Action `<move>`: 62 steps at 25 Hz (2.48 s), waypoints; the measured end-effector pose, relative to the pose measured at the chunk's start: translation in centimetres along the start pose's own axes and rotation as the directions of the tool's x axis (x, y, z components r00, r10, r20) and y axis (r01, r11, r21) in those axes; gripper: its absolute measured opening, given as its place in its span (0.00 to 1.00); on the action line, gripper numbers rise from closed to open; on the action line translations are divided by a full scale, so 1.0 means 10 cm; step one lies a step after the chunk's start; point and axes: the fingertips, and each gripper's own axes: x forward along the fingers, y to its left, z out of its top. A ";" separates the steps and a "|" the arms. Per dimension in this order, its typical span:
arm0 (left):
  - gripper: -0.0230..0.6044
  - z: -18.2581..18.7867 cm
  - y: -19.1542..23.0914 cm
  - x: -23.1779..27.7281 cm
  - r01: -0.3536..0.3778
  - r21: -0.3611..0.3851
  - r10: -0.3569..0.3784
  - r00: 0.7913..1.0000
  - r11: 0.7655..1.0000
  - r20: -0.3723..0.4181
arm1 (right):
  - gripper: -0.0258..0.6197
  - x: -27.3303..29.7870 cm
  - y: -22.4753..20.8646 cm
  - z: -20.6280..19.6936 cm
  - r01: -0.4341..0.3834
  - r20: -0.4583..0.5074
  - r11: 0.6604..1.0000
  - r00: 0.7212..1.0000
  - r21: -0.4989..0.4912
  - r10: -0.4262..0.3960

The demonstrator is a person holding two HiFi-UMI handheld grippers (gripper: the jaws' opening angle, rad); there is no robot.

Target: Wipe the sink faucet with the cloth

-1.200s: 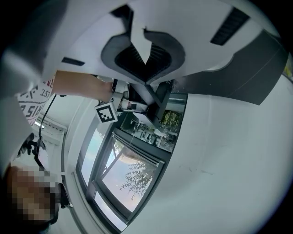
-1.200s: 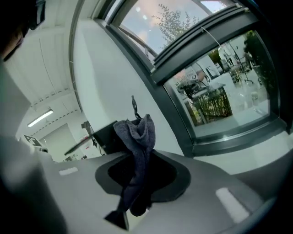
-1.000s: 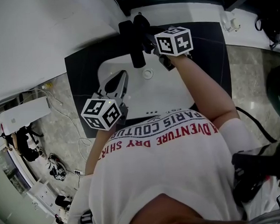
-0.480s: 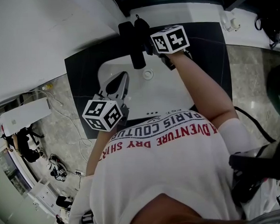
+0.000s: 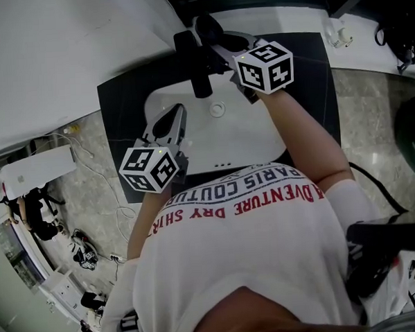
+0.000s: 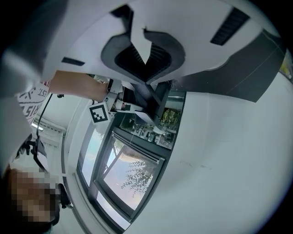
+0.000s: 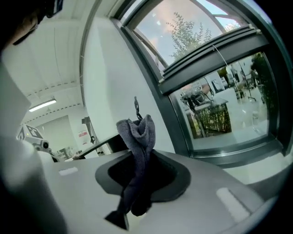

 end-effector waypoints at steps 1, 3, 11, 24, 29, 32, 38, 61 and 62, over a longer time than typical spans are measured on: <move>0.04 0.00 -0.01 -0.01 -0.002 0.001 0.002 1.000 1.000 0.003 | 0.16 0.00 0.05 0.00 -0.013 0.009 1.000 1.000 -0.010 0.013; 0.04 -0.01 -0.02 -0.04 -0.008 0.001 0.008 1.000 1.000 0.008 | 0.16 0.01 0.12 -0.04 -0.033 0.010 0.999 0.999 -0.013 0.033; 0.04 -0.12 -0.09 -0.13 -0.012 -0.007 0.012 1.000 1.000 0.015 | 0.16 -0.04 0.23 -0.15 -0.046 0.005 0.999 0.999 0.003 0.046; 0.04 -0.25 -0.29 -0.22 0.003 -0.020 -0.002 1.000 1.000 0.021 | 0.16 -0.43 0.59 -0.53 -0.085 -0.003 0.993 0.996 0.087 0.085; 0.04 -0.33 -0.30 -0.25 -0.004 -0.029 0.005 1.000 1.000 0.020 | 0.16 -0.57 0.80 -0.74 -0.113 -0.008 0.981 0.993 0.154 0.116; 0.04 -0.34 -0.30 -0.27 -0.009 -0.034 0.010 1.000 0.999 0.023 | 0.16 -0.61 0.90 -0.83 -0.120 -0.007 0.976 0.992 0.184 0.124; 0.04 -0.33 -0.24 -0.33 -0.024 -0.037 0.025 0.999 0.999 0.026 | 0.16 -0.63 0.84 -0.79 -0.116 0.030 0.969 0.993 0.217 0.112; 0.04 -0.40 0.09 -0.31 -0.031 -0.038 0.031 0.999 0.999 -0.019 | 0.16 0.10 0.17 -0.88 -0.365 0.422 0.605 0.905 0.708 0.053; 0.04 -0.40 0.10 -0.31 -0.032 -0.039 0.031 0.999 0.999 -0.019 | 0.16 0.09 0.19 -0.87 -0.383 0.434 0.588 0.899 0.712 0.060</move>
